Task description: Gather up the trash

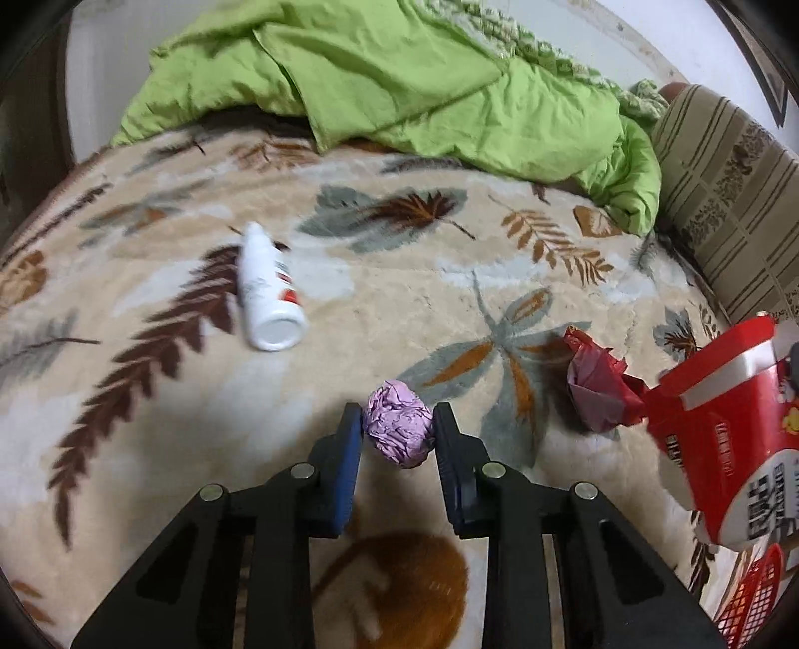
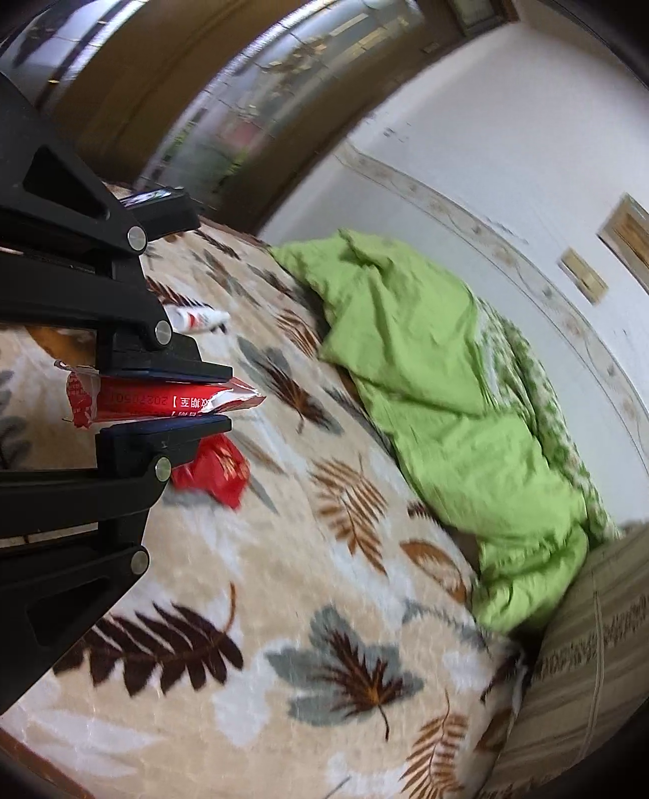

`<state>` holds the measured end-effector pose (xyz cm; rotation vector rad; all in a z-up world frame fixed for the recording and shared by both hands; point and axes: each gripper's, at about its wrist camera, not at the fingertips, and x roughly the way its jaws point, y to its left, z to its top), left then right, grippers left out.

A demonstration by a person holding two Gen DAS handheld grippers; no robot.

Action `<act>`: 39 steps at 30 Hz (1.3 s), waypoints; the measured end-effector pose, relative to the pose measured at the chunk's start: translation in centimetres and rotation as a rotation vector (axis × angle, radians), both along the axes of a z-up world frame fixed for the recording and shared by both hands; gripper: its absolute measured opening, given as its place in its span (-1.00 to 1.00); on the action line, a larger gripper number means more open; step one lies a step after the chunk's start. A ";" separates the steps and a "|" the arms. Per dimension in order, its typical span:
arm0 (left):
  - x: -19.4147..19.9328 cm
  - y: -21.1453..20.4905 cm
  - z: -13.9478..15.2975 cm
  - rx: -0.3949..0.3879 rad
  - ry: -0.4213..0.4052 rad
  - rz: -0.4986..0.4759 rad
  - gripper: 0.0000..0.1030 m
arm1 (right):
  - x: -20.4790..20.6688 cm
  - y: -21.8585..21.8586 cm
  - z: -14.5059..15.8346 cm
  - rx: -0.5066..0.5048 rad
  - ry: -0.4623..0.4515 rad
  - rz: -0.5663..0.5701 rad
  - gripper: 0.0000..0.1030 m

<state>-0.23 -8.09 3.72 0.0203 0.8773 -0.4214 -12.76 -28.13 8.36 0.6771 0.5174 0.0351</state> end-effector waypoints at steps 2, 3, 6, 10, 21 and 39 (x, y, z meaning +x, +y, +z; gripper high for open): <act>-0.9 1.0 1.1 -0.006 -0.029 0.015 -0.47 | -0.2 1.3 0.5 -0.051 -0.010 0.028 -0.74; -1.3 1.5 1.5 -0.007 -0.039 0.022 -0.47 | -0.3 1.7 0.7 -0.063 -0.015 0.038 -0.74; -2.7 2.9 3.0 -0.010 -0.074 0.044 -0.47 | -0.9 2.9 0.9 -0.082 -0.025 0.070 -0.74; -5.0 4.3 4.3 0.008 -0.104 0.045 -0.47 | -2.0 4.4 0.6 -0.089 -0.011 0.103 -0.74; -11.5 7.8 5.0 -0.011 -0.149 0.045 -0.47 | -5.6 5.7 0.1 -0.137 0.012 0.117 -0.74; -10.6 6.8 3.3 0.097 -0.173 0.076 -0.46 | -5.4 5.1 -0.7 -0.084 0.030 0.118 -0.74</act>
